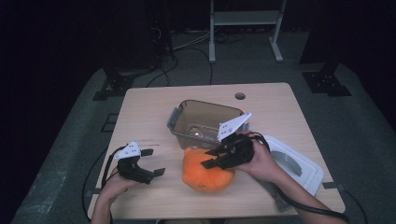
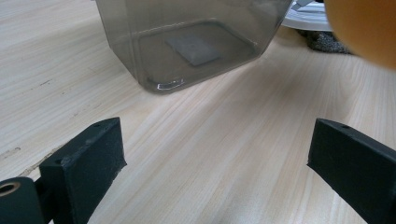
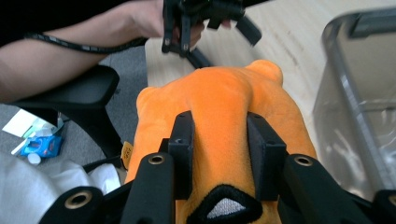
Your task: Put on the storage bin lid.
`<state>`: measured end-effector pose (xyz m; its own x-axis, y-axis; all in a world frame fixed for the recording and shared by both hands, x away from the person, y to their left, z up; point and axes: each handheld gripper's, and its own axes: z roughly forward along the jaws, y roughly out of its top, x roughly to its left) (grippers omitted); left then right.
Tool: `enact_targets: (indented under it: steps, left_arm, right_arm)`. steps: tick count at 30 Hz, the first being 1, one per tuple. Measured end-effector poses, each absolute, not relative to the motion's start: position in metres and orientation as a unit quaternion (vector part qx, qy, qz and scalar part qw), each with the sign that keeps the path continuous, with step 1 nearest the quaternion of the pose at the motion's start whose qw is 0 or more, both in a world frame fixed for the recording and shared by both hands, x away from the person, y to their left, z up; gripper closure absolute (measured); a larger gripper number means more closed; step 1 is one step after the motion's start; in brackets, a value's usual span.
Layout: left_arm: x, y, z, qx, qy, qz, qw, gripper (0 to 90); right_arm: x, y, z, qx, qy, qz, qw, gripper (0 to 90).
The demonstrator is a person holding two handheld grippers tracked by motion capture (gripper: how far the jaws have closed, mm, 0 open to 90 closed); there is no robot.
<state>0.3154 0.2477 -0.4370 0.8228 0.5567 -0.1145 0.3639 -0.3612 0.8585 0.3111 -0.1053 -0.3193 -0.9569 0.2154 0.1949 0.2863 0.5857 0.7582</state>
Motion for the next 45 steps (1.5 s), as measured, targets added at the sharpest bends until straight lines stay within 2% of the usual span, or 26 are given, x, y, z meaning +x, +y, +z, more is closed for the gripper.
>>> enact_targets:
  steps: [8, 20, 31, 45]
  left_arm:
    - [0.315, 0.248, -0.437, 0.819, 0.281, 0.097, 0.491, 3.1]
    - [0.315, 0.248, -0.436, 0.818, 0.279, 0.096, 0.494, 3.1]
    - [0.315, 0.248, -0.435, 0.816, 0.278, 0.095, 0.498, 3.1]
    - [0.315, 0.247, -0.436, 0.816, 0.276, 0.093, 0.499, 3.1]
  right_arm:
    - [0.324, -0.106, -0.282, -0.138, -0.883, -0.448, 0.019, 66.0]
    - [0.354, -0.102, -0.258, -0.151, -0.878, -0.453, 0.003, 66.0]
    - [0.386, -0.099, -0.252, -0.17, -0.877, -0.45, -0.006, 66.0]
    - [0.42, -0.102, -0.264, -0.197, -0.874, -0.444, -0.004, 66.0]
